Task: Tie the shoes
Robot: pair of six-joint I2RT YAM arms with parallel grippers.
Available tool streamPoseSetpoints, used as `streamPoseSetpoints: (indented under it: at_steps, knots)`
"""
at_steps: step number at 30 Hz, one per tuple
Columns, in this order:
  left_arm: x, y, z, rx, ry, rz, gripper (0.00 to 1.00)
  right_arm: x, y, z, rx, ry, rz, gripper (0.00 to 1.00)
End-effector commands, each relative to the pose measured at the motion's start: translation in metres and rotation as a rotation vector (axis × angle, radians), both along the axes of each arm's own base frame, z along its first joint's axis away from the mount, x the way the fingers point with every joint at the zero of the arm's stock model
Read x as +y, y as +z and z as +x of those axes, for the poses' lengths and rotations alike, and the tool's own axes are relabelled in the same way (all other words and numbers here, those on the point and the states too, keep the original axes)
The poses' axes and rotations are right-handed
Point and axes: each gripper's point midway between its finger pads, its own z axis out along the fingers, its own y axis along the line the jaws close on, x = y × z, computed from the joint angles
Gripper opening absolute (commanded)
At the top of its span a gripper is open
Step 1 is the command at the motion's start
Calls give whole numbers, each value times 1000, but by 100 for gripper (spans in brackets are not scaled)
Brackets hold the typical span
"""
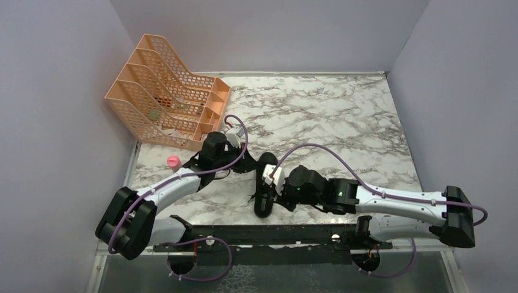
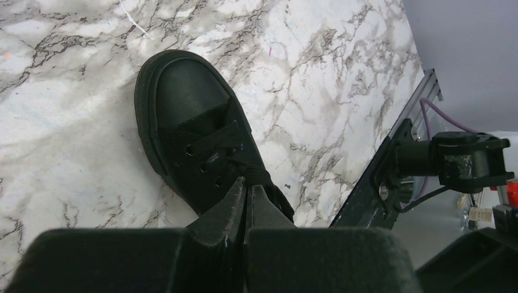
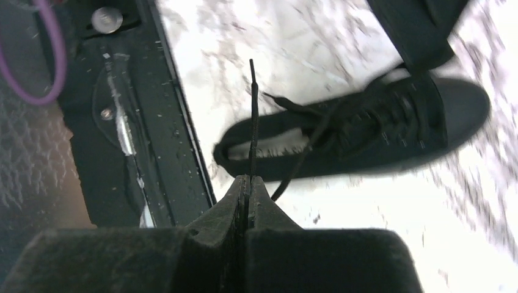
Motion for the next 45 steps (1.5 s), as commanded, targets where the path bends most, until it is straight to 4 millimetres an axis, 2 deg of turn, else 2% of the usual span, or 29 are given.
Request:
streamPoseSetpoints:
  at_steps: [1,2,4,6,10,13,16,19,22,25,27,28,29,31,32,33,35,37,39,41,44,45]
  knots:
    - [1,7,-4,-6,15,-19,0,-39,13,34,101,-487,45,1]
    - [1,6,-5,-5,14,-18,0,-42,16,36,139,-543,87,1]
    - [2,5,-6,0,18,-14,0,-36,20,25,206,-513,148,1]
    - [2,5,-7,2,21,-18,0,-34,11,22,279,-563,155,1]
    - [1,5,-8,10,24,-23,0,-42,-10,35,316,-715,4,1]
    - [2,5,-9,13,33,-23,0,-39,-20,43,394,-754,-79,1]
    - [2,5,-10,11,36,-24,0,-44,-34,44,448,-827,-205,1]
    - [2,4,-12,17,30,-16,0,-67,-45,42,484,-991,-296,2]
    - [1,6,-14,16,27,-18,0,-93,-65,34,551,-1076,-430,14]
    - [0,7,-15,11,21,-17,0,-108,-79,24,626,-1123,-565,42]
    - [1,10,-15,8,18,-12,0,-106,-75,13,691,-1086,-619,64]
    - [1,10,-15,6,17,-10,0,-105,-68,12,690,-1053,-638,68]
    - [1,12,-16,4,14,-9,0,-101,-59,11,679,-982,-642,70]
    - [1,12,-17,2,10,-5,0,-79,-39,18,627,-755,-555,71]
    - [1,12,-17,-1,7,-4,0,-62,-25,28,568,-651,-452,70]
    - [1,11,-17,-2,4,-1,0,-30,-10,39,500,-499,-272,70]
    - [1,11,-16,-10,-3,6,0,-4,-4,36,395,-268,-72,70]
    - [0,11,-15,-12,-8,11,0,6,-9,46,337,-239,-38,69]
    - [0,13,-14,-17,-11,14,0,13,-11,54,325,-251,-40,58]
    - [1,14,-15,-18,-9,16,0,20,-13,53,327,-224,-1,54]
    - [2,16,-14,-20,4,9,0,19,-26,54,320,-227,15,51]
    - [2,16,-15,-18,6,9,0,16,-32,57,313,-242,4,47]
